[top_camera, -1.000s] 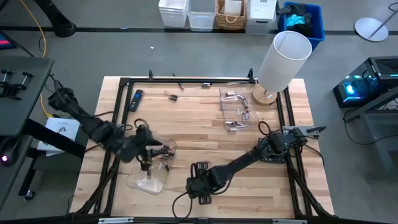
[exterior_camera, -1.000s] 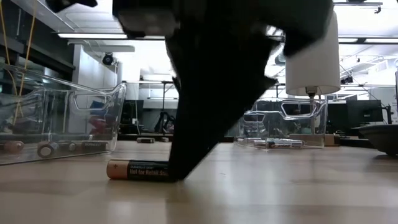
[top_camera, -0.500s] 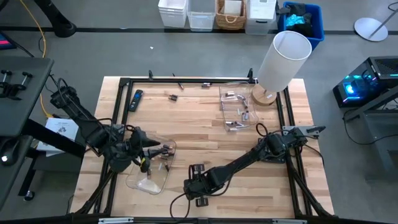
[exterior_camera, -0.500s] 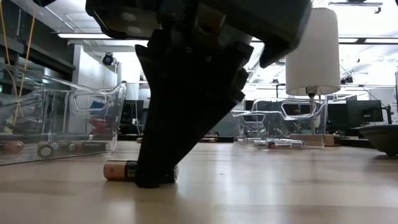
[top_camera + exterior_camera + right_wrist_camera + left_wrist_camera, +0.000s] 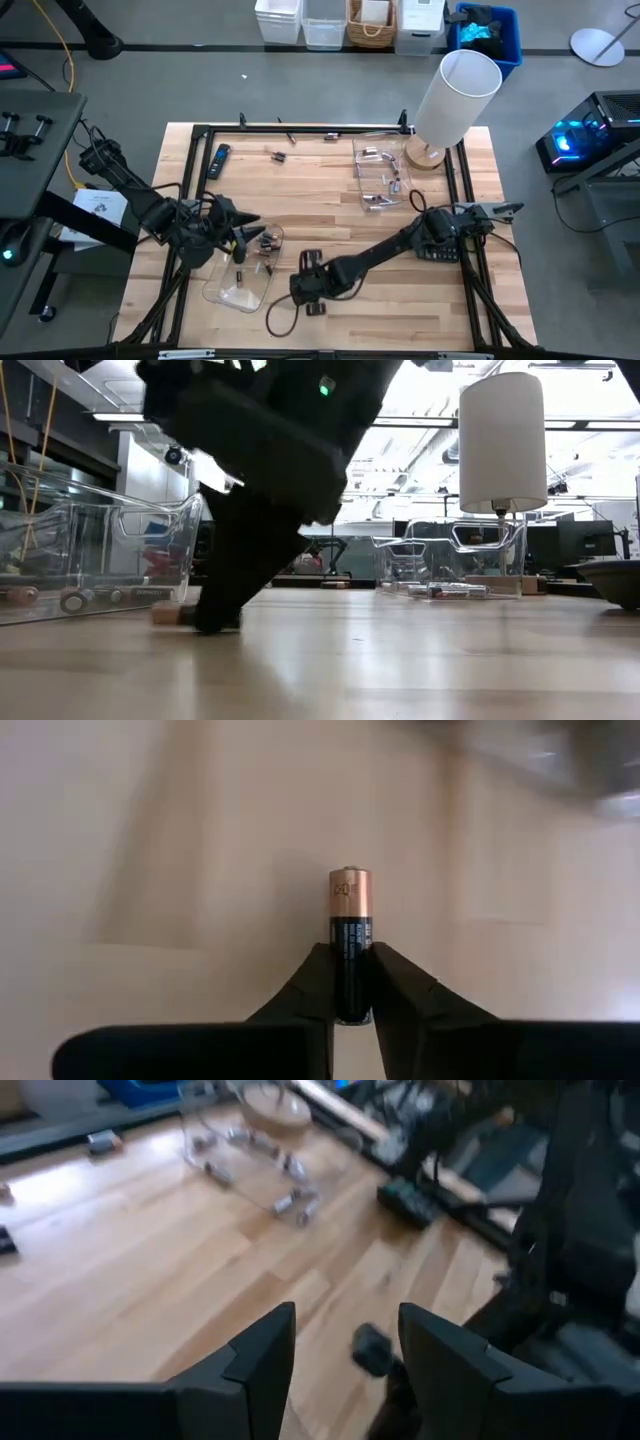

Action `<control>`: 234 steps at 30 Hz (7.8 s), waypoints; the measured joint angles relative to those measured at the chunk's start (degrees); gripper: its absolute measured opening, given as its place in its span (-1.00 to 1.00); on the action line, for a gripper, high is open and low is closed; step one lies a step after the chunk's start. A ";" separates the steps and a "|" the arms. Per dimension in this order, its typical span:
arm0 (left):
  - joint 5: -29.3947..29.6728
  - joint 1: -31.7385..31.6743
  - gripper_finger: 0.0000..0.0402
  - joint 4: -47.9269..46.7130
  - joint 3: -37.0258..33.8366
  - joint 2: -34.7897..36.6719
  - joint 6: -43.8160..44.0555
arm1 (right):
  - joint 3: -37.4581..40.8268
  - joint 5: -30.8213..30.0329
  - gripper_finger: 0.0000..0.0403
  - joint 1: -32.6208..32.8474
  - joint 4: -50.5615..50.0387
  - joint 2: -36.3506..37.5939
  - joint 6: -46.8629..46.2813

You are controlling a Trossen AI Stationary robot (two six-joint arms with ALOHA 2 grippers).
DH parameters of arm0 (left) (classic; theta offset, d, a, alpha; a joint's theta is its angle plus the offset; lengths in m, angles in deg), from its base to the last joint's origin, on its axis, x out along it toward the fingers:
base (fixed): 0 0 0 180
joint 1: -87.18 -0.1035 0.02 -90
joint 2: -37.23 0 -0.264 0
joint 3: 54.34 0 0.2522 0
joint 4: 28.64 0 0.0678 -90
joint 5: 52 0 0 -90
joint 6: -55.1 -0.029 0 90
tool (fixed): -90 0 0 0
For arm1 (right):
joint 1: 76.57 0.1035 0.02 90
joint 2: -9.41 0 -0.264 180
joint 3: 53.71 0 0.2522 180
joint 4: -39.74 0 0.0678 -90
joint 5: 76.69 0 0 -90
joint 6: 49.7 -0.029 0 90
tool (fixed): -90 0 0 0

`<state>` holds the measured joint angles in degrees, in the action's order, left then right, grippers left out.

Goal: Sort batteries
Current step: Put the brown battery into the left transparent bin

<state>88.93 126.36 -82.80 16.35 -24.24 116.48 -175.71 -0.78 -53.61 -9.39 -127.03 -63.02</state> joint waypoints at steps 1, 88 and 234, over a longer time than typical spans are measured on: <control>1.19 -0.16 -0.16 0.93 0.00 0.00 -0.31 | 0.17 -1.75 -0.84 -0.38 -0.31 0.91 1.55; -47.75 -77.32 -0.16 -10.39 21.92 -54.01 -78.66 | 12.52 -9.39 0.34 -19.61 -5.81 38.52 -13.66; -49.99 -25.86 -0.24 -1.81 -11.67 -8.11 -57.44 | 12.45 -1.81 0.34 -25.22 -16.27 38.58 -9.13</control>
<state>38.95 100.49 -84.60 4.68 -32.35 59.04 -163.26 -2.59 -78.84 -25.66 -88.45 -72.15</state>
